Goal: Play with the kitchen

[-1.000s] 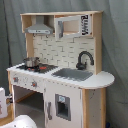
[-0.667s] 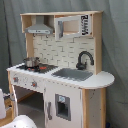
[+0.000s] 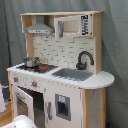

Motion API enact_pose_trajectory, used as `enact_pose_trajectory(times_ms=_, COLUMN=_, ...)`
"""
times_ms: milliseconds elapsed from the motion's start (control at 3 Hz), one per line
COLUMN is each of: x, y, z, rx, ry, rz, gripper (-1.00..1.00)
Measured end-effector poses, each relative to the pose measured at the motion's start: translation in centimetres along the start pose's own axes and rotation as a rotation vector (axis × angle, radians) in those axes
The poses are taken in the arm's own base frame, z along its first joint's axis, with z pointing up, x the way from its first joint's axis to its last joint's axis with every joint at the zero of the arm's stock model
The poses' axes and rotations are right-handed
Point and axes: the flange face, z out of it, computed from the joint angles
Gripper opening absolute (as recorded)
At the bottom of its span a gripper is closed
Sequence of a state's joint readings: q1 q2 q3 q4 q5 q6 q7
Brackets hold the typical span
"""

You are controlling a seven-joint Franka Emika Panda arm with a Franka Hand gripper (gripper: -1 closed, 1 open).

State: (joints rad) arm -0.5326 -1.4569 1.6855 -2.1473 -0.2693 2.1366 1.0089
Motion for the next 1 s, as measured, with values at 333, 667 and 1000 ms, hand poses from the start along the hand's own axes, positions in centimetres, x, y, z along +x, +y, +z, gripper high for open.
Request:
enact_pose_trajectory(times_ms=333, x=1.4, y=1.3, z=0.2, rx=-0.001, ry=-0.003, rz=-0.071, gripper=1.00)
enact_pose_trajectory(times_ms=667, x=2.8, y=2.8, z=0.5, rx=0.003, ry=-0.012, rz=-0.161, gripper=1.00)
enact_pose_trajectory(times_ms=1000, x=4.0, y=4.1, z=0.7, rx=0.018, ry=-0.021, rz=-0.241, gripper=1.00)
